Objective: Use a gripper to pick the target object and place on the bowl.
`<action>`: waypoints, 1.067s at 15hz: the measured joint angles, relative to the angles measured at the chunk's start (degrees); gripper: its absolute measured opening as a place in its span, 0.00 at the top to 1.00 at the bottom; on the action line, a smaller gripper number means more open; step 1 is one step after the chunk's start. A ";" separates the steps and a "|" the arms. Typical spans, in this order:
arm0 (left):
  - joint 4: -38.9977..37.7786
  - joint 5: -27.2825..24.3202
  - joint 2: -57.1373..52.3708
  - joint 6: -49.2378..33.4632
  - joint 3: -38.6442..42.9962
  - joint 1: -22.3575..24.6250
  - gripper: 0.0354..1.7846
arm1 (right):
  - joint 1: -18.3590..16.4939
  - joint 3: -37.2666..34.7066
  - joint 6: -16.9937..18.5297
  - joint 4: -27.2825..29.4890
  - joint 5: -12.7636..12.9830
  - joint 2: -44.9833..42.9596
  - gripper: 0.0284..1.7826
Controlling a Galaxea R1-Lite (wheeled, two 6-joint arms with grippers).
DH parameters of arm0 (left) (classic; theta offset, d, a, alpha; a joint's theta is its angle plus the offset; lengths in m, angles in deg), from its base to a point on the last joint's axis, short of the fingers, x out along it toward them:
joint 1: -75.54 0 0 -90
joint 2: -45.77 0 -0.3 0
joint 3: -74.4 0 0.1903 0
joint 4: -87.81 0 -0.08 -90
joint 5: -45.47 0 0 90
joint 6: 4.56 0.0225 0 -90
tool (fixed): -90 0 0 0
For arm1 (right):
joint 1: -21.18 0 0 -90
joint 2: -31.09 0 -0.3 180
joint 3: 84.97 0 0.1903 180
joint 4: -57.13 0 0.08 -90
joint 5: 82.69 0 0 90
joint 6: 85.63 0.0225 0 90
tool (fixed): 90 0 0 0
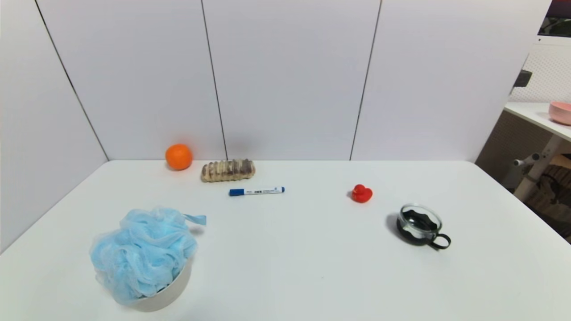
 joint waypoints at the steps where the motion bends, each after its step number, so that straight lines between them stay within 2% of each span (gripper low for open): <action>1: 0.00 -0.09 0.00 0.00 0.05 0.02 0.04 | 0.00 0.00 0.02 0.00 0.00 0.00 0.02; 16: 0.11 0.22 0.00 -1.21 0.21 0.02 0.04 | 0.00 0.00 0.02 0.00 0.02 0.00 0.02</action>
